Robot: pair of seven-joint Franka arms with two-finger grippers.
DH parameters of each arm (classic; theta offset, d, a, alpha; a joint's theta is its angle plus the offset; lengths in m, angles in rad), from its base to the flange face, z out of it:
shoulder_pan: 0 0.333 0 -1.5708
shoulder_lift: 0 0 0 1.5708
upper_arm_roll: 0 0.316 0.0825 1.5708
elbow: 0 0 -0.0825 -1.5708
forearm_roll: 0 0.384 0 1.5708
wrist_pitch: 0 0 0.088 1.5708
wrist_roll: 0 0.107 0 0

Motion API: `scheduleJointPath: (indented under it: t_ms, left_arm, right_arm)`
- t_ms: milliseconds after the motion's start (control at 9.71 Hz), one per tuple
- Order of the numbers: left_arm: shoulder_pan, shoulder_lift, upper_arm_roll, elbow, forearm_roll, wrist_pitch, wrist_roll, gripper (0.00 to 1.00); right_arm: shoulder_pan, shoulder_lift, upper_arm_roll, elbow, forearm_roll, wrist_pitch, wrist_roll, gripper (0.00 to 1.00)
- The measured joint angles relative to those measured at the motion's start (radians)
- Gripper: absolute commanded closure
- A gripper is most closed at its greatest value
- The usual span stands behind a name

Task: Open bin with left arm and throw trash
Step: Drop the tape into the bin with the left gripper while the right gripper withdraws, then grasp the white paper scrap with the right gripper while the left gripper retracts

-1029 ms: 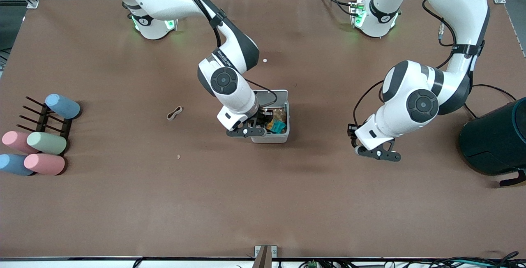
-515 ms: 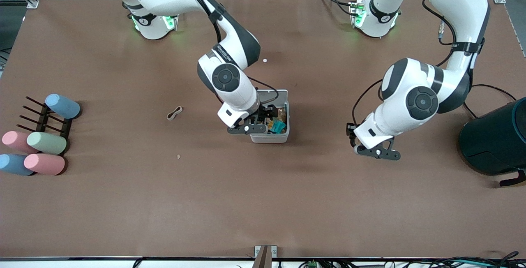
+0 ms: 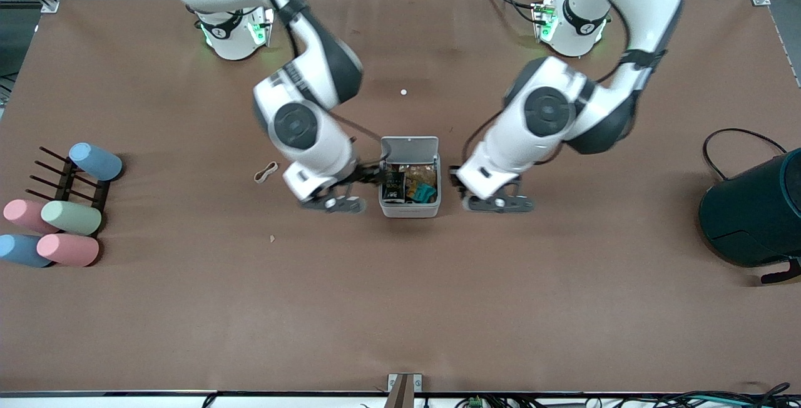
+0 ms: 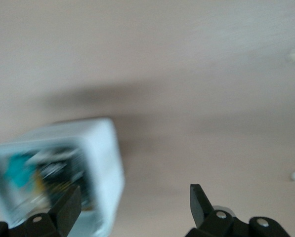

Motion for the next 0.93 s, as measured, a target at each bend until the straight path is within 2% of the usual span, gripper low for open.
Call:
scheduleJointPath:
  t_ms: [103,206,309,412,618,926]
  left_arm:
    - [-0.032,0.043,0.001,0.007,0.002,0.05,-0.035,0.91]
    - [-0.05,0.08,0.002,0.013,0.007,0.079,-0.062,0.27]
    - [-0.06,0.104,0.002,0.019,0.024,0.09,-0.08,0.0]
    - [-0.062,0.114,0.002,0.023,0.051,0.091,-0.089,0.0]
    - [-0.059,0.114,0.003,0.031,0.074,0.089,-0.094,0.0]
    - [0.006,0.082,0.008,0.057,0.086,0.022,-0.081,0.0]
  right_arm:
    - [-0.073,-0.01,-0.008,-0.038,-0.033,-0.003,-0.024,0.02]
    - [-0.152,-0.024,-0.011,-0.086,-0.04,-0.005,-0.061,0.02]
    - [-0.219,-0.039,-0.012,-0.141,-0.041,-0.003,-0.084,0.01]
    - [-0.263,-0.05,-0.012,-0.205,-0.042,0.025,-0.09,0.01]
    - [-0.317,-0.087,-0.011,-0.398,-0.043,0.19,-0.09,0.01]
    - [-0.34,-0.179,-0.005,-0.677,-0.043,0.396,-0.057,0.03]
